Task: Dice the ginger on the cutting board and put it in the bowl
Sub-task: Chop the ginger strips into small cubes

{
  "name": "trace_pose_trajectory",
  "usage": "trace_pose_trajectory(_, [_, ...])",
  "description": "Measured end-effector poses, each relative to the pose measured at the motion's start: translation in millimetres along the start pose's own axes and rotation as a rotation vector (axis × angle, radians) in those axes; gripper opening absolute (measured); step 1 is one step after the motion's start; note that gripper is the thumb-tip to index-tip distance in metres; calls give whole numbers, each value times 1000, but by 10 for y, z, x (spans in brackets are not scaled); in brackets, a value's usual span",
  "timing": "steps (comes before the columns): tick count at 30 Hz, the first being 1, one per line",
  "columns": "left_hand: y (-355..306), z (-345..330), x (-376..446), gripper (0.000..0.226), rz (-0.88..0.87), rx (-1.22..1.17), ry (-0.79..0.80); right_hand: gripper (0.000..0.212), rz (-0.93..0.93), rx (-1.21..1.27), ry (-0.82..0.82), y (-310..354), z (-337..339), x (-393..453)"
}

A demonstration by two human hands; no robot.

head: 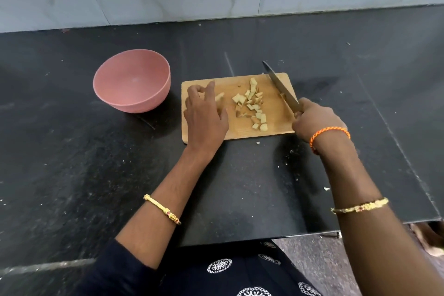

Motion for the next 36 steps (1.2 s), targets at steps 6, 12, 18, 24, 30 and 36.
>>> trace_pose_trajectory(6, [121,-3,40,41,56,-137,-15,30,83,-97,-25,50,-139,-187])
trace_pose_trajectory(12, [139,9,-77,38,184,-400,-280,18,115,4,-10,-88,-261,-444])
trace_pose_trajectory(18, [178,-33,-138,36,313,-591,-480,18,-67,159,38,-180,-310,-552])
trace_pose_trajectory(24, [230,-25,-164,38,385,-695,-533,21,-12,139,126,79,-379,-767])
trace_pose_trajectory(30, [223,-23,-161,40,438,-734,-559,29,58,167,201,391,-518,-984])
trace_pose_trajectory(36, [198,40,-155,40,457,-806,-520,22,88,230,240,504,-575,-969])
Point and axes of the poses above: each hand's wrist, its own x-axis towards the middle knuckle, its own z-axis out of the back of the hand, y = z × x, the point moved 1 cm from there along x, towards the middle knuckle, and after that the axes turned 14 degrees about -z, right-handed, at the moved point
